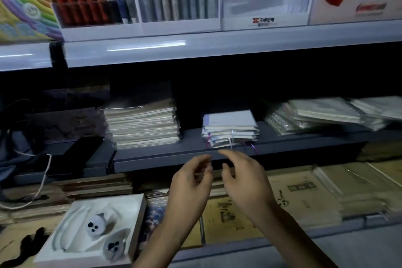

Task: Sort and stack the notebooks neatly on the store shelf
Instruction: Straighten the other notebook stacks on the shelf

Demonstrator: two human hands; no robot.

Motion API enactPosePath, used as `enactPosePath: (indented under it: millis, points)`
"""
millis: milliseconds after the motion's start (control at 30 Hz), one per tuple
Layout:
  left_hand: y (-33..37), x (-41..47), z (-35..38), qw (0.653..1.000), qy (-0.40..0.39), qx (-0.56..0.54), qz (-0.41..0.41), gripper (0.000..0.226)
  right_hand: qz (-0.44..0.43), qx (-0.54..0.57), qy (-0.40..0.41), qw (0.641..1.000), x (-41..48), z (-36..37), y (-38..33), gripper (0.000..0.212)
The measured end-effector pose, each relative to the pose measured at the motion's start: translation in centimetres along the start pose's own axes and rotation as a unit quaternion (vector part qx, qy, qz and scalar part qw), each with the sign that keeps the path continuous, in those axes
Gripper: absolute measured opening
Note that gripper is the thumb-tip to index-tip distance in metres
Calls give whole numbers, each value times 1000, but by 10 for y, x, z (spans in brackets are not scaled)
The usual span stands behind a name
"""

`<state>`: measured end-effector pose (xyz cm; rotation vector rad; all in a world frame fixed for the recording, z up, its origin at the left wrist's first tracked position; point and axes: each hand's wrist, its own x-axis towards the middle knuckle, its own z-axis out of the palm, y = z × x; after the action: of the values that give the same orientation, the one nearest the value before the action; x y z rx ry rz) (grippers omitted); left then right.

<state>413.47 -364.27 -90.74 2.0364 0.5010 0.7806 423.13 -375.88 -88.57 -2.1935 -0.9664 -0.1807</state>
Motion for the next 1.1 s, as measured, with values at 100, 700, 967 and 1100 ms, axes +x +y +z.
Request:
enactPosePath:
  millis: [100, 700, 967, 1100]
  points:
    - [-18, 5, 8, 990, 11, 135, 48, 39, -43, -55, 31, 997, 4, -7, 14, 29]
    - [-80, 36, 22, 849, 93, 491, 174, 56, -10, -279, 29, 960, 37, -1, 129, 52]
    - [-75, 45, 36, 862, 105, 469, 162, 42, -32, -279, 15, 960, 34, 2, 140, 59]
    - [-60, 49, 44, 871, 133, 454, 131, 24, -62, -268, -18, 961, 30, -9, 149, 69]
